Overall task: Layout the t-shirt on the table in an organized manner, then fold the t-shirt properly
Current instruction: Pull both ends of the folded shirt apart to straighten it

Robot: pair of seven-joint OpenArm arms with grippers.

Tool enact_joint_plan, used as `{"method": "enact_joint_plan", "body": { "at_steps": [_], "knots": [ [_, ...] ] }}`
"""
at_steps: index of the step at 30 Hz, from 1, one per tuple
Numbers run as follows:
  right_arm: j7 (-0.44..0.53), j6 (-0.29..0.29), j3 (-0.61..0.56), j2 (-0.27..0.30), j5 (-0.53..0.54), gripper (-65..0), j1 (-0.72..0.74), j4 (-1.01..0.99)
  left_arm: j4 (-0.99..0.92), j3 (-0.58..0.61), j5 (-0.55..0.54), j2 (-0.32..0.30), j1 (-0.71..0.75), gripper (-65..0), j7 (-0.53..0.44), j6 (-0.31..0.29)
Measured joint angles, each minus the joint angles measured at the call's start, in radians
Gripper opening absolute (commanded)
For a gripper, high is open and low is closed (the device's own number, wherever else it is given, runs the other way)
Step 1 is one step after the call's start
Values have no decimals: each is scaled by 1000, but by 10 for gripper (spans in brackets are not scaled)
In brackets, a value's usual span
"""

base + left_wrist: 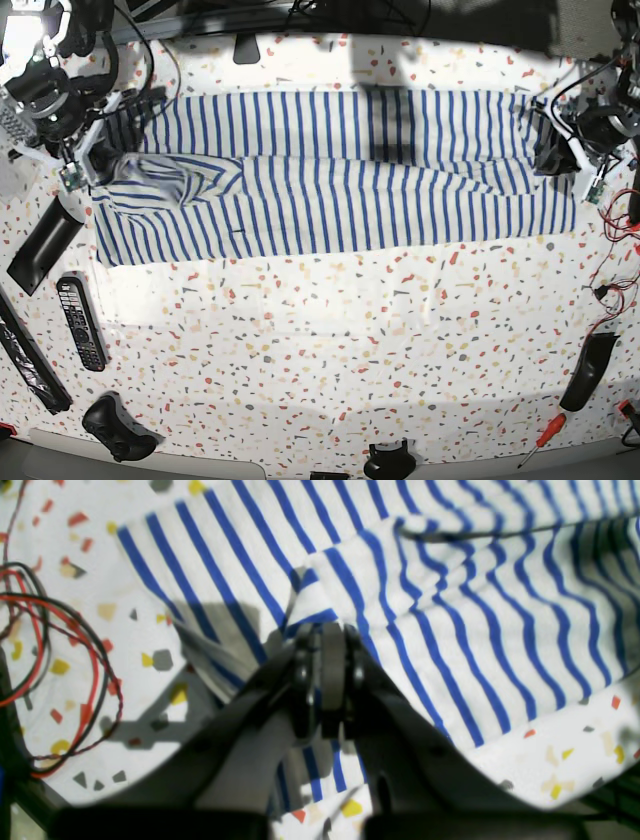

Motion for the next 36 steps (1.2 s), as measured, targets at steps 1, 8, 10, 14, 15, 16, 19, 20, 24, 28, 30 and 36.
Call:
{"method": "enact_joint_plan", "body": {
  "at_steps": [1,8,10,14,15,16,19,20,24,28,30,36],
  "knots": [
    [0,-4,10,0,1,-650,0,0,0,0,0,0,0,-650,0,0],
    [-28,-4,18,0,1,-650,0,0,0,0,0,0,0,-650,54,1],
    [-33,-27,18,0,5,-650,-1,0,0,0,0,0,0,-650,62,0],
    [-35,-79,18,0,4,-650,0,0,0,0,0,-1,0,-650,63,0],
    [-38,-87,18,0,4,-650,0,0,0,0,-1,-3,0,-650,68,0],
    [-38,-99,18,0,4,-650,0,0,0,-3,-1,-5,0,-650,77,0],
    [-48,-134,18,0,4,-650,0,0,0,-29,-2,-5,0,-650,79,0],
    [-51,-150,18,0,4,-650,0,0,0,-41,-8,-5,0,-650,80,0],
    [-78,-188,18,0,8,-650,0,0,0,-102,-43,-5,0,-650,115,0],
    [-79,-190,18,-10,7,-650,0,0,1,-135,-148,-5,9,-650,140,-23],
    [-79,-191,18,-21,7,-650,0,0,1,-135,-189,-5,23,-650,146,-65],
    [-86,-191,18,-31,4,-650,0,0,1,-135,-226,-5,84,-650,158,-90]
  ]
}}
